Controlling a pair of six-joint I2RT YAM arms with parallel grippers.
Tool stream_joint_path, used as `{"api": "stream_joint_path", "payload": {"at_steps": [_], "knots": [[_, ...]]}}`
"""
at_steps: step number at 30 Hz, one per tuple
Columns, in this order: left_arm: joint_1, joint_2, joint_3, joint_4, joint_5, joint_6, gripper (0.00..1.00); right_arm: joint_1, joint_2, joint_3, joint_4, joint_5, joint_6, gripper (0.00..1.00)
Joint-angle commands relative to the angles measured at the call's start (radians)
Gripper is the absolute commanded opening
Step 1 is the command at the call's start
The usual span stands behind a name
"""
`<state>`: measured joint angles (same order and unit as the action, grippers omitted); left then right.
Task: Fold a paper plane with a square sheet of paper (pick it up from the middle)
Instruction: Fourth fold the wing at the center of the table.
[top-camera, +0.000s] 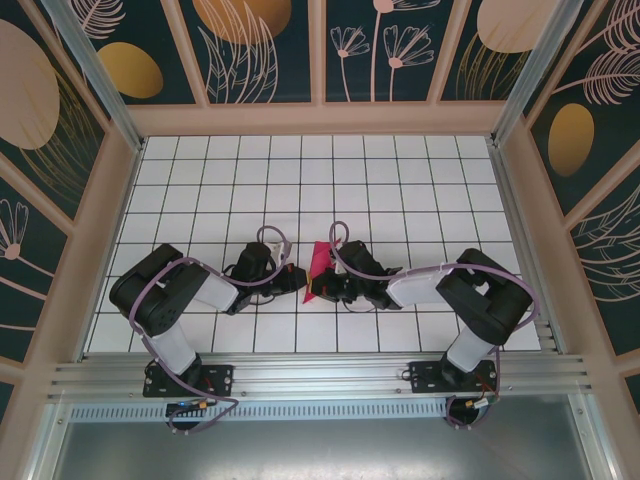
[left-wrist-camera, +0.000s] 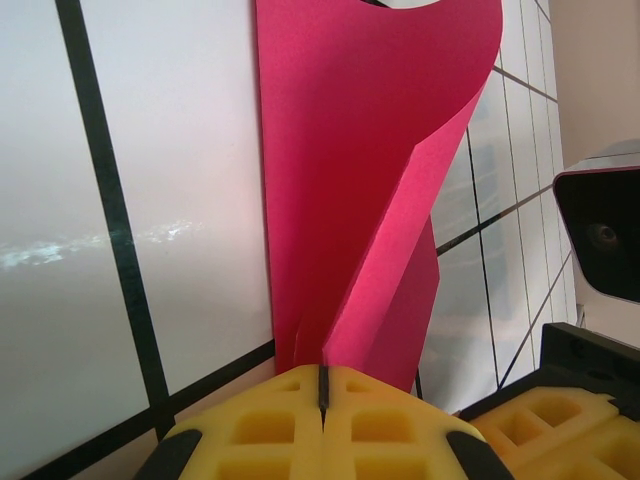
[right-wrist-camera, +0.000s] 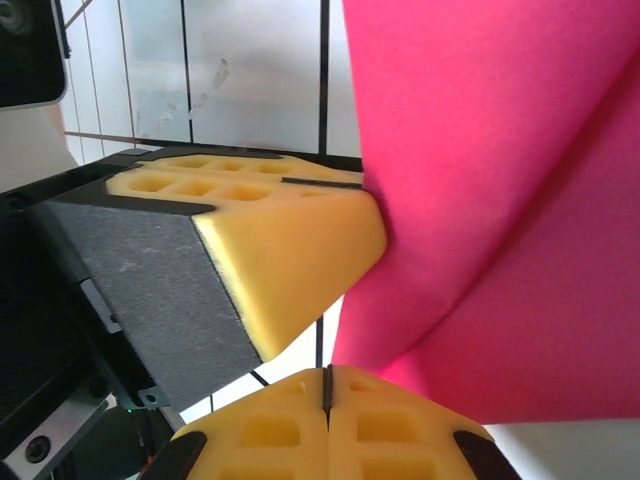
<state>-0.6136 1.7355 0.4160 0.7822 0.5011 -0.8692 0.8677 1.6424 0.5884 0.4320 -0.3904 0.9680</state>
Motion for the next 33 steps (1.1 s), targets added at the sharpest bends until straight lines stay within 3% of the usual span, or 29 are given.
{"api": "stream_joint_path", "payload": {"at_steps": [1,11,21,33], "knots": [[-0.017,0.02,-0.02,-0.022,0.021,-0.006,0.03,0.011,0.002,-0.004,0.066,-0.01,0.019,0.0],[-0.028,0.033,-0.016,-0.023,0.017,-0.005,0.03,0.017,0.065,0.002,0.063,0.0,0.02,0.0],[-0.041,0.057,-0.014,-0.02,0.013,-0.008,0.03,0.025,0.082,0.03,-0.108,0.056,-0.025,0.0],[-0.049,0.067,-0.043,0.011,-0.012,-0.031,0.02,0.044,-0.031,0.0,-0.021,0.043,-0.005,0.0]]}}
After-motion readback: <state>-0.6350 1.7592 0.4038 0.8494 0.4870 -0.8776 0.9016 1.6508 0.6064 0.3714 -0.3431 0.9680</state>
